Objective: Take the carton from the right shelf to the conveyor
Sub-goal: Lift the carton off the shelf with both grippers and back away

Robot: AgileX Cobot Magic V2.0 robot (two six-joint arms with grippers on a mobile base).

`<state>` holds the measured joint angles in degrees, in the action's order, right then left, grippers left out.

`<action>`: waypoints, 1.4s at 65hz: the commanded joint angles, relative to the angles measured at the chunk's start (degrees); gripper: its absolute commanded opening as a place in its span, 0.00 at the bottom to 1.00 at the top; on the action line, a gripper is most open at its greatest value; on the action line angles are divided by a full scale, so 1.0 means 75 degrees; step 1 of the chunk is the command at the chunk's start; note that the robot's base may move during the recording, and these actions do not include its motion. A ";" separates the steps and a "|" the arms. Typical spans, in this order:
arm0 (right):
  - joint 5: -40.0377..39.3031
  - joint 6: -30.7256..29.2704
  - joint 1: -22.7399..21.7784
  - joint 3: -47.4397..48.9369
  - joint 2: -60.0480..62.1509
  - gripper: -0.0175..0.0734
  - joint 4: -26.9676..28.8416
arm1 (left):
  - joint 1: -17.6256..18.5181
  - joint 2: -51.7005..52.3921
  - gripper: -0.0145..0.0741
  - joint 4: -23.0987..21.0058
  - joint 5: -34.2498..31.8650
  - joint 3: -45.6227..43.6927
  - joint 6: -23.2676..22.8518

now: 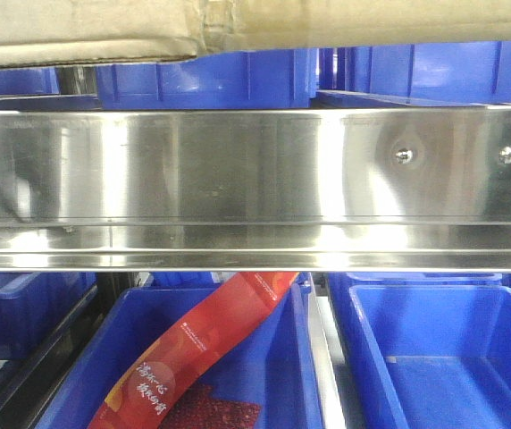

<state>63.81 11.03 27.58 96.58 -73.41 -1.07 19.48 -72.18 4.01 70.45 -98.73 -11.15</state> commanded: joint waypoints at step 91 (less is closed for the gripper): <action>-0.0378 -0.0062 -0.0070 0.0036 0.0061 0.12 -0.0334 | 0.0030 0.0135 0.15 0.0037 -0.0066 -0.0032 0.0060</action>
<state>63.58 11.03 27.58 96.58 -73.46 -0.96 19.48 -72.08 4.25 70.45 -98.73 -11.15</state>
